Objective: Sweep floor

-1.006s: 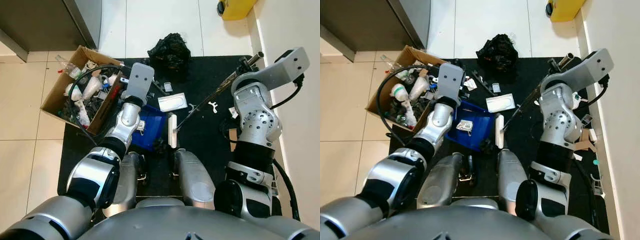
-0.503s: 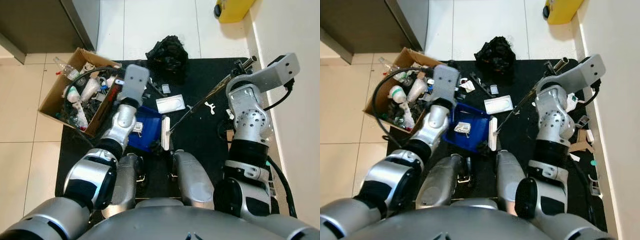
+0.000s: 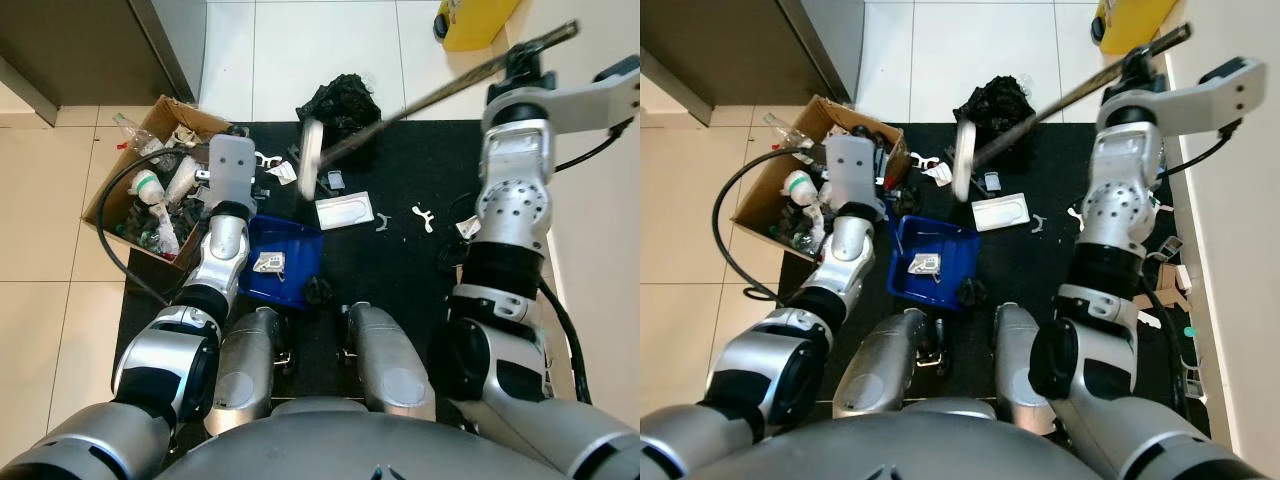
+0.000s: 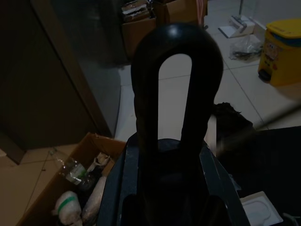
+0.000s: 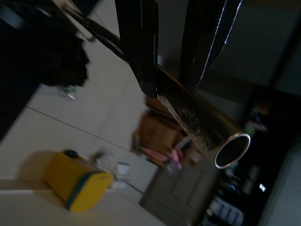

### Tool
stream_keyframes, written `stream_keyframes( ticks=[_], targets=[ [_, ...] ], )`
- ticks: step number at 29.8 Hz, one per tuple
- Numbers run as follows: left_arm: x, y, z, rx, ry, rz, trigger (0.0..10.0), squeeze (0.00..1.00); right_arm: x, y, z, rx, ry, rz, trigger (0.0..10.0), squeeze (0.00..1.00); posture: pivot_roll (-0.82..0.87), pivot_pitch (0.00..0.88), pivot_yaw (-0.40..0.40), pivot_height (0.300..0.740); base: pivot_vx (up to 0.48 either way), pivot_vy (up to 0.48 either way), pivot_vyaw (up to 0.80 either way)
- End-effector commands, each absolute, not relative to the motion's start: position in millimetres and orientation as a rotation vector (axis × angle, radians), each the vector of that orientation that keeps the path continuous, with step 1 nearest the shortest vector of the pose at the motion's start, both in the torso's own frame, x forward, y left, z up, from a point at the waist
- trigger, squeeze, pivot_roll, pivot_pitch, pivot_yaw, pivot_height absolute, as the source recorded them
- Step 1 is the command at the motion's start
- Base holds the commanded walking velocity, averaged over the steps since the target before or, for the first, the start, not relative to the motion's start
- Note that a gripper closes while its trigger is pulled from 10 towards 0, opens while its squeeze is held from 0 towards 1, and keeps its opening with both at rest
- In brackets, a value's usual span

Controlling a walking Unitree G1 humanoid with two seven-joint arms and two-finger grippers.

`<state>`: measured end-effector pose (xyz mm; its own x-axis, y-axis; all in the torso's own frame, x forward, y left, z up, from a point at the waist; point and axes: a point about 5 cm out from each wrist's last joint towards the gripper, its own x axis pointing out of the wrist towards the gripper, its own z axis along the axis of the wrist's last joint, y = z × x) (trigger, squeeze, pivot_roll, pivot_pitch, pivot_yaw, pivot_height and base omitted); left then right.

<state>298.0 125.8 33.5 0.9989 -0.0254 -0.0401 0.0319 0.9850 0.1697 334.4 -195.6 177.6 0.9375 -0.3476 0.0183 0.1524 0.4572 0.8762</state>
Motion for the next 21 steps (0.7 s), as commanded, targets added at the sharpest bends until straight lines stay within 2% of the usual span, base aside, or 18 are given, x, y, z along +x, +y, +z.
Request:
stream_keyframes(
  ticks=[1,5,7,10,11,21],
  targets=[
    [289.5,139.9,18.8,0.224,0.120,-0.009,10.0,0.00,336.4,-190.2,187.7,1.092,-0.258,-0.278,10.0,0.00,-0.02,0.059,0.030,0.740,0.000,0.000,0.00],
    [289.5,142.4,18.8,0.227,0.122,0.001,10.0,0.00,335.8,-191.6,188.1,1.037,-0.257,-0.265,10.0,0.00,-0.02,0.057,0.030,0.740,0.000,0.000,0.00],
    [289.6,147.4,19.2,0.224,0.122,0.017,10.0,0.00,333.8,-197.4,188.9,0.890,-0.255,-0.235,10.0,0.00,-0.02,0.045,0.024,0.740,0.000,0.000,0.00],
    [289.3,150.7,19.1,0.223,0.123,0.025,10.0,0.00,331.9,-201.9,189.5,0.815,-0.251,-0.219,10.0,0.00,-0.02,0.041,0.022,0.740,0.000,0.000,0.00],
    [287.9,156.6,18.2,0.227,0.128,0.038,10.0,0.00,328.6,-208.4,188.3,0.647,-0.190,-0.182,10.0,0.00,-0.02,0.037,0.020,0.740,0.000,0.000,0.00],
    [286.2,155.9,16.2,0.231,0.136,0.041,10.0,0.00,317.8,-208.4,160.4,0.574,0.030,-0.199,10.0,0.00,-0.01,0.025,0.006,0.740,0.000,0.000,0.00]
  ],
)
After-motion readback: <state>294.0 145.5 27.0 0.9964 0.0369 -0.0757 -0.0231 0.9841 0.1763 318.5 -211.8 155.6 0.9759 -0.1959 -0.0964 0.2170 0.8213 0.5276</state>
